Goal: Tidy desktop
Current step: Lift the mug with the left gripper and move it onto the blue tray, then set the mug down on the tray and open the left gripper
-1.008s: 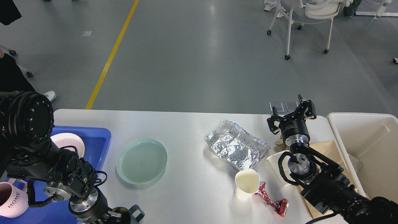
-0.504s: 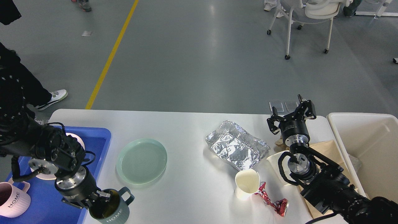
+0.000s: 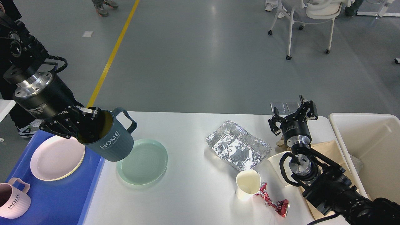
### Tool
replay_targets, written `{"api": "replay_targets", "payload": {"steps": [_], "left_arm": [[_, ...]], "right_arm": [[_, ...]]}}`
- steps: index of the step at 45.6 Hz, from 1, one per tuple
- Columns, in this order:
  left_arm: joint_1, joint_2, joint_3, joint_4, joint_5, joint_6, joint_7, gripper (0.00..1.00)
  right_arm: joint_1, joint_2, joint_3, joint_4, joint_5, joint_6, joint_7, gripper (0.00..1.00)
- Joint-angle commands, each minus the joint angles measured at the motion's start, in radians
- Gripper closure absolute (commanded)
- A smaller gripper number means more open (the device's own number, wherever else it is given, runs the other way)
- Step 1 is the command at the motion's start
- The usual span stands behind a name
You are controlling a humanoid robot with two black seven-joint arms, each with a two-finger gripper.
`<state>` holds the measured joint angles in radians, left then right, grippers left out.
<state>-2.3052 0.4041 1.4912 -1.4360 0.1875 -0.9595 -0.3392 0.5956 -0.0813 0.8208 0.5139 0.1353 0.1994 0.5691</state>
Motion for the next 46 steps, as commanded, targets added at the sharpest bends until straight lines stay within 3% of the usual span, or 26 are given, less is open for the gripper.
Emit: {"api": "replay_targets", "payload": {"steps": [1, 3, 11, 19, 28, 37, 46], "left_arm": [[0.088, -0.002, 0.046, 0.002, 0.003, 0.000, -0.001, 1.00], [0.137, -0.002, 0.067, 0.006, 0.003, 0.025, -0.001, 1.00], [0.378, -0.008, 0.149, 0.014, 0.003, 0.332, 0.003, 1.00], [0.535, -0.002, 0.169, 0.012, -0.003, 0.540, 0.009, 1.00], [0.590, -0.001, 0.185, 0.017, -0.008, 0.588, 0.012, 1.00], [0.690, -0.002, 0.219, 0.038, -0.008, 0.715, 0.020, 1.00], [0.757, 0.013, 0.221, 0.135, -0.013, 0.729, 0.022, 1.00]], "right_arm": [[0.001, 0.000, 0.001, 0.000, 0.000, 0.000, 0.000, 0.00], [0.001, 0.000, 0.000, 0.000, 0.001, 0.000, 0.000, 0.00], [0.001, 0.000, 0.001, 0.000, 0.000, 0.000, 0.000, 0.00], [0.001, 0.000, 0.000, 0.000, 0.000, 0.000, 0.000, 0.00], [0.001, 0.000, 0.000, 0.000, 0.000, 0.000, 0.000, 0.00], [0.001, 0.000, 0.001, 0.000, 0.000, 0.000, 0.000, 0.00], [0.001, 0.000, 0.000, 0.000, 0.000, 0.000, 0.000, 0.00]]}}
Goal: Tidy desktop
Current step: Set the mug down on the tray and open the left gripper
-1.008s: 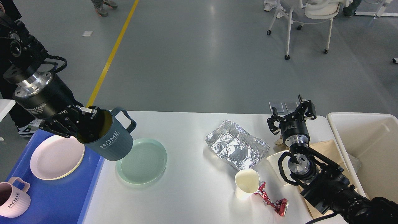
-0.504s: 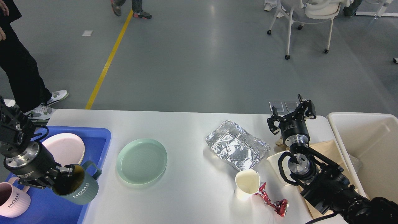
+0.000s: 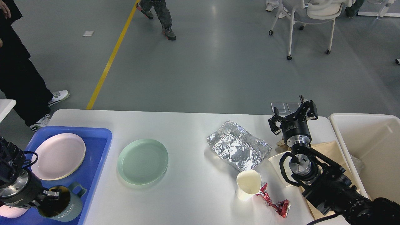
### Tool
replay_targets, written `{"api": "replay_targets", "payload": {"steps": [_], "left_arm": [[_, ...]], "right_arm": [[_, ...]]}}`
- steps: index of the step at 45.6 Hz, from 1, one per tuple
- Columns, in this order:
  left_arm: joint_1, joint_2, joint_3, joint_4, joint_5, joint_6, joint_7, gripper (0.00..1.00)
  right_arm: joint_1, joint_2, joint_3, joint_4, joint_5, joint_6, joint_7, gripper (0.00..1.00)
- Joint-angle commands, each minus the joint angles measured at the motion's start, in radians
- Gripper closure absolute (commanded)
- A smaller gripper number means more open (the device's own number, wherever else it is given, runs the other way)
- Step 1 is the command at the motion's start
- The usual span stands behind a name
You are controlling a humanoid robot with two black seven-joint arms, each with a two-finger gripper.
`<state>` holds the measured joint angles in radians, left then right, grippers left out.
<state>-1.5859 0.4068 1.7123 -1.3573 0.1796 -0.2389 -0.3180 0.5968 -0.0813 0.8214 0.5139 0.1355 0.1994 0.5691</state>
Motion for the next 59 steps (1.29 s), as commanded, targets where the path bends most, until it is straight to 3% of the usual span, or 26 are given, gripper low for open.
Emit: {"api": "replay_targets", "payload": {"steps": [1, 25, 33, 46, 51, 59], "left_arm": [[0.049, 0.013, -0.002, 0.067, -0.006, 0.009, -0.001, 1.00], [0.147, 0.029, -0.040, 0.136, -0.011, 0.038, 0.000, 1.00], [0.149, 0.030, -0.031, 0.139, -0.006, 0.038, 0.037, 0.99], [0.155, 0.030, -0.031, 0.159, -0.006, 0.046, 0.043, 0.94], [0.158, 0.032, -0.034, 0.168, -0.006, 0.053, 0.043, 0.82], [0.159, 0.035, -0.034, 0.176, -0.006, 0.055, 0.043, 0.37]], "right_arm": [[0.000, 0.000, 0.001, 0.000, -0.001, 0.000, 0.000, 0.00], [0.000, 0.000, 0.001, 0.000, -0.001, 0.000, 0.000, 0.00], [0.000, 0.000, -0.001, 0.000, 0.001, 0.000, 0.000, 0.00], [0.000, 0.000, 0.001, 0.000, 0.001, 0.000, 0.000, 0.00], [0.000, 0.000, 0.001, 0.000, 0.000, 0.000, 0.000, 0.00], [0.000, 0.000, 0.001, 0.000, 0.000, 0.000, 0.000, 0.00]]}}
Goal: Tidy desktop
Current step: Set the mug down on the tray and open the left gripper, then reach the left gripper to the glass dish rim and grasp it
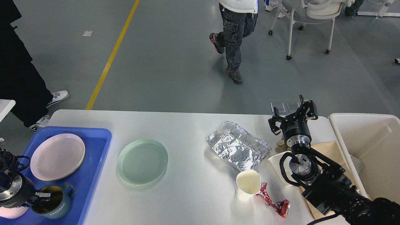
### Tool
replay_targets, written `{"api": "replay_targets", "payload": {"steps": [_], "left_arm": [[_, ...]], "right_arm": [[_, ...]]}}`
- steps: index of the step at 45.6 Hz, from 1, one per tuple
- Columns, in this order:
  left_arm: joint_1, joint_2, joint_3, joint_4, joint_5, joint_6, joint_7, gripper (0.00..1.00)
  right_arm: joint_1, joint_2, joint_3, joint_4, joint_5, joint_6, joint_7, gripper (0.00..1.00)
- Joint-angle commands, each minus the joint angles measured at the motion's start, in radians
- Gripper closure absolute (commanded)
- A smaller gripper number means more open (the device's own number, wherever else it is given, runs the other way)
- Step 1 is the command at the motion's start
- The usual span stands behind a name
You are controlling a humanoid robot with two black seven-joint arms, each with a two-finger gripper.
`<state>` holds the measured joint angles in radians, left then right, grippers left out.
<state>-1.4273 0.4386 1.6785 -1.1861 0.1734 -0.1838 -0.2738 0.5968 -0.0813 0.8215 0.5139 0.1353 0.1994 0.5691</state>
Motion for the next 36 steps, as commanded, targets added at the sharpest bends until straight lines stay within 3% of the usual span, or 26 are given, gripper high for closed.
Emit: {"api": "replay_targets", "payload": {"steps": [1, 4, 5, 13, 17, 29, 36], "left_arm": [[0.001, 0.003, 0.000, 0.005, 0.000, 0.000, -0.001, 0.32], [-0.001, 0.006, 0.001, 0.005, 0.000, -0.008, -0.001, 0.03], [-0.002, 0.006, 0.003, 0.005, 0.000, -0.011, -0.001, 0.02], [-0.013, 0.026, 0.007, 0.005, 0.001, -0.020, -0.004, 0.02], [-0.033, 0.046, 0.020, 0.005, 0.009, -0.074, -0.004, 0.02], [-0.231, 0.101, 0.076, 0.005, 0.072, -0.315, -0.010, 0.02], [-0.448, 0.127, 0.060, 0.003, 0.054, -0.549, -0.022, 0.02]], "right_arm": [[0.000, 0.000, 0.001, 0.000, 0.000, 0.000, 0.000, 0.00], [-0.002, 0.000, 0.001, 0.000, 0.000, 0.000, 0.000, 0.00], [0.000, 0.000, -0.001, 0.000, 0.000, 0.000, 0.000, 0.00], [0.000, 0.000, -0.001, 0.000, 0.001, 0.000, 0.000, 0.00], [0.000, 0.000, 0.001, 0.000, 0.001, 0.000, 0.000, 0.00], [0.000, 0.000, 0.001, 0.000, 0.001, 0.000, 0.000, 0.00], [0.000, 0.000, -0.001, 0.000, 0.000, 0.000, 0.000, 0.00]]}}
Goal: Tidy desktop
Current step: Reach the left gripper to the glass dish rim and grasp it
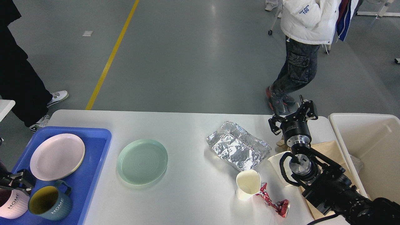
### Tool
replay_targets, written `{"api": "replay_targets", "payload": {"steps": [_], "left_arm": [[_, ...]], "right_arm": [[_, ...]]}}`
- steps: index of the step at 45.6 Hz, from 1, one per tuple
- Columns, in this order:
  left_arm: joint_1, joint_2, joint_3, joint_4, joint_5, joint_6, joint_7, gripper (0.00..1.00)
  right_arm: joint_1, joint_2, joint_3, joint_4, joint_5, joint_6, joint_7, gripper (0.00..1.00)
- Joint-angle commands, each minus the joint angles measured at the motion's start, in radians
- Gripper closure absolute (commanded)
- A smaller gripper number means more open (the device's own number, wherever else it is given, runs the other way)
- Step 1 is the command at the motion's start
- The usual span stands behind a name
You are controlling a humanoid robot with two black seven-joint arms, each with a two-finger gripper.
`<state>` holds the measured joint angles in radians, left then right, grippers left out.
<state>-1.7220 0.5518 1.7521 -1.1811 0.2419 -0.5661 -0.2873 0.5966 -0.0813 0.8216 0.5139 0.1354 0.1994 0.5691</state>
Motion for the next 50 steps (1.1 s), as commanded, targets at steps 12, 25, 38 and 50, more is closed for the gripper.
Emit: {"api": "replay_targets", "payload": {"steps": [12, 25, 38, 50], "left_arm": [[-0.298, -0.019, -0.112, -0.025, -0.285, -0.394, -0.004, 0.02], [-0.061, -0.185, -0.163, -0.057, -0.519, -0.062, 0.002, 0.03], [0.137, -0.246, -0.370, -0.189, -0.671, 0.491, 0.045, 0.03], [0.280, -0.280, -0.531, -0.177, -0.793, 0.710, 0.071, 0.03]], "right_arm": [[0.000, 0.000, -0.001, 0.000, 0.001, 0.000, 0.000, 0.00], [0.000, 0.000, 0.001, 0.000, 0.000, 0.000, 0.000, 0.00], [0.000, 0.000, 0.001, 0.000, 0.000, 0.000, 0.000, 0.00], [0.000, 0.000, 0.001, 0.000, 0.000, 0.000, 0.000, 0.00]]}}
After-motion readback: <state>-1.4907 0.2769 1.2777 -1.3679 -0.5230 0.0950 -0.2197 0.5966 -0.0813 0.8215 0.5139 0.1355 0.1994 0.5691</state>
